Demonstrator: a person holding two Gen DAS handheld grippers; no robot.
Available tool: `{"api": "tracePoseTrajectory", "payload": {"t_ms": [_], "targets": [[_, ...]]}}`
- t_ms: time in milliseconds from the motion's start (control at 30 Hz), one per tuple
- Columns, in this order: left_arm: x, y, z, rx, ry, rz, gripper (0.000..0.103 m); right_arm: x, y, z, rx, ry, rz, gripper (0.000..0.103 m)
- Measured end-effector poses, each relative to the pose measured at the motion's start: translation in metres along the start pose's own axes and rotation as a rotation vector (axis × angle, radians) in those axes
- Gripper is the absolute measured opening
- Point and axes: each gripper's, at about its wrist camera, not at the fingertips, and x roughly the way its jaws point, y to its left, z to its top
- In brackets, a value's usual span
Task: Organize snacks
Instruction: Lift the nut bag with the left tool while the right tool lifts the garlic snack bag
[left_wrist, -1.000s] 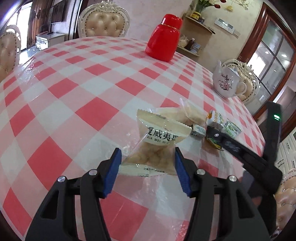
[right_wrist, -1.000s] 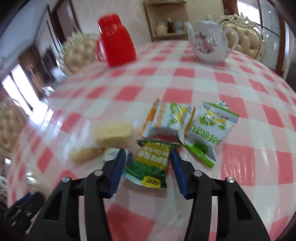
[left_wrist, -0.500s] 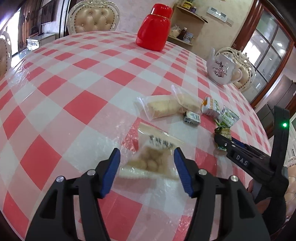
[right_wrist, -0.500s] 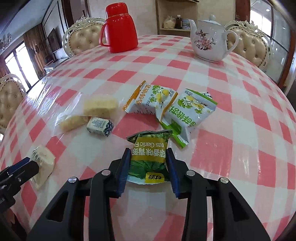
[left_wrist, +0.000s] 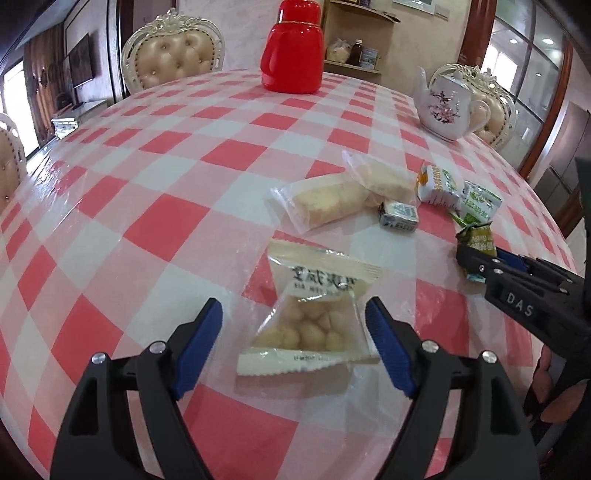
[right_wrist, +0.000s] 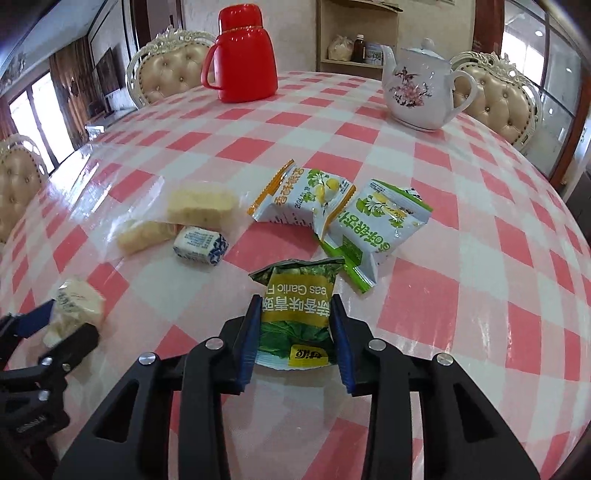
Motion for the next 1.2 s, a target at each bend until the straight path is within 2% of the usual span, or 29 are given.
{"api": "tracePoseTrajectory", "payload": {"t_ms": [67,100,167,233,467,633,867,933,1000,1200], "targets": [[0.001,0.001,0.001,-0.004,-0.002,-0.004,0.076,-0.005,-0.001,-0.001,0.018,-0.008,0.02,0.035],[0.0,0.001,0.002,0.001,-0.009,-0.01,0.062,-0.007,-0.001,-0.002,0.021,-0.011,0.025,0.035],[0.0,0.0,0.001,0.016,-0.008,-0.03,0.061,-0.011,-0.001,-0.004,0.029,-0.016,0.037,0.035],[-0.001,-0.001,0.001,0.024,-0.011,-0.054,0.049,-0.018,0.0,-0.008,0.042,-0.028,0.064,0.035],[-0.028,-0.003,0.007,0.016,-0.108,-0.065,0.049,-0.05,0.014,-0.022,0.028,-0.092,0.114,0.035],[-0.028,0.001,0.009,-0.008,-0.104,-0.063,0.049,-0.063,0.017,-0.034,0.038,-0.105,0.135,0.035],[-0.031,-0.003,0.007,0.012,-0.114,-0.053,0.049,-0.069,0.024,-0.054,0.061,-0.097,0.161,0.035],[-0.03,-0.002,0.005,0.003,-0.101,-0.07,0.049,-0.07,0.029,-0.062,0.061,-0.091,0.166,0.035],[-0.029,-0.001,0.002,-0.017,-0.085,-0.094,0.049,-0.073,0.032,-0.067,0.056,-0.096,0.166,0.035],[-0.043,-0.003,-0.016,-0.018,-0.102,-0.076,0.049,-0.091,0.031,-0.078,0.085,-0.132,0.191,0.035]]}}
